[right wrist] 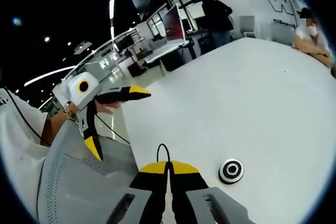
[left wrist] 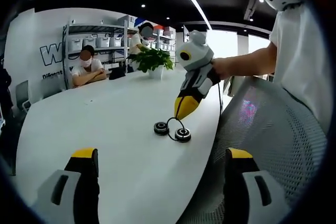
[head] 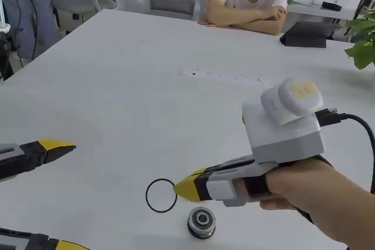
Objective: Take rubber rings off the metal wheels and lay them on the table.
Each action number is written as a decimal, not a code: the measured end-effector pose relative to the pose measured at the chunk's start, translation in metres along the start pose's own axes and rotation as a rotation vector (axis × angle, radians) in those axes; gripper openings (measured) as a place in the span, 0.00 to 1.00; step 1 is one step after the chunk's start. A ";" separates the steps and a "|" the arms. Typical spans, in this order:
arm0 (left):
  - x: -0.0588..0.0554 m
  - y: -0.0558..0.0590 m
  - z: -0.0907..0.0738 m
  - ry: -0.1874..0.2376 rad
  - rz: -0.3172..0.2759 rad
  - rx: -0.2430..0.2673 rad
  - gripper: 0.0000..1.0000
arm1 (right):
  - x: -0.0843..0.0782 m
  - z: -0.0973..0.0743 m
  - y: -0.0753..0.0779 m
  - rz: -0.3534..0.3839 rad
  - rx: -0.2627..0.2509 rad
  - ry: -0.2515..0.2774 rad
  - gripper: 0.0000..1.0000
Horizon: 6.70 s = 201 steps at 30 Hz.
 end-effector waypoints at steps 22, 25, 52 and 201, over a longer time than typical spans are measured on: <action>0.000 0.002 -0.002 0.004 -0.015 -0.005 0.99 | -0.023 0.038 0.020 -0.055 -0.039 -0.141 0.00; 0.000 0.002 -0.002 0.006 -0.018 -0.003 0.99 | -0.027 0.041 0.021 -0.086 -0.050 -0.163 0.00; 0.002 0.002 -0.006 0.023 -0.040 0.011 0.99 | -0.028 0.035 0.030 -0.109 -0.122 -0.172 0.03; -0.016 0.041 0.158 -0.173 0.177 -0.301 0.07 | -0.092 -0.009 0.045 -0.248 -0.138 -0.091 0.02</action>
Point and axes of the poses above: the centre of the closed fingertips' face, and the gripper's own axes: z roughly forward along the fingers, y roughly to its right, x roughly out of its top, the point moved 5 cm from there along -z, roughly backward along the fingers, and after that the axes turned 4 degrees about -z, right-handed, at the moved point
